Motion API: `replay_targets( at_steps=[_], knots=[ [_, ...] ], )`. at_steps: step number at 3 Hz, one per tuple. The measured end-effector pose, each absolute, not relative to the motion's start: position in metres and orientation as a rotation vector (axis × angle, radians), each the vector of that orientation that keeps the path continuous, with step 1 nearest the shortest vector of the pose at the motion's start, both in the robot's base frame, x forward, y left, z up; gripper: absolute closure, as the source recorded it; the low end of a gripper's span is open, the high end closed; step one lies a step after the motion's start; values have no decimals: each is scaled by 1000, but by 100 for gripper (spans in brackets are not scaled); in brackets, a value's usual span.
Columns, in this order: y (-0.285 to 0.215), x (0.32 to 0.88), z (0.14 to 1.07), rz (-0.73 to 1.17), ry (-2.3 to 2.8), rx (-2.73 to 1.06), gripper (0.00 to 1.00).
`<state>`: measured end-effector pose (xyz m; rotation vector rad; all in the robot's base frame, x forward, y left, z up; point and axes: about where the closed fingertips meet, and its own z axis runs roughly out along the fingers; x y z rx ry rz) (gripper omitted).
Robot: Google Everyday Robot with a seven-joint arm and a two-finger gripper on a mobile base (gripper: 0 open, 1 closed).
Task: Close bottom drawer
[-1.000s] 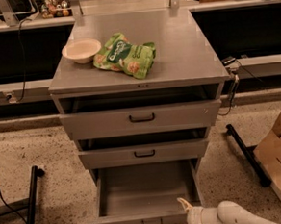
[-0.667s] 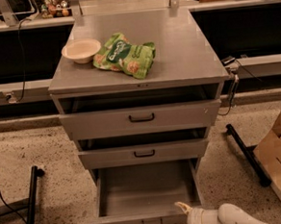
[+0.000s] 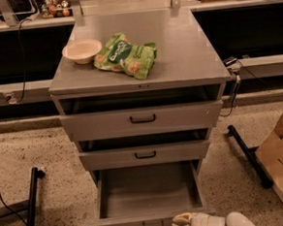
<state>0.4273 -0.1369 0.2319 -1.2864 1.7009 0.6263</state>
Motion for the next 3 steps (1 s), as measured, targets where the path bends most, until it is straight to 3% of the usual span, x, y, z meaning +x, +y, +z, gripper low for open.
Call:
replay_targets(
  at_steps=[1,2,3],
  knots=[
    [-143,426,220,649,1633,-1294,89],
    [-141,425,221,654,1632,-1307,100],
    [-136,435,201,611,1623,-1263,100]
  ],
)
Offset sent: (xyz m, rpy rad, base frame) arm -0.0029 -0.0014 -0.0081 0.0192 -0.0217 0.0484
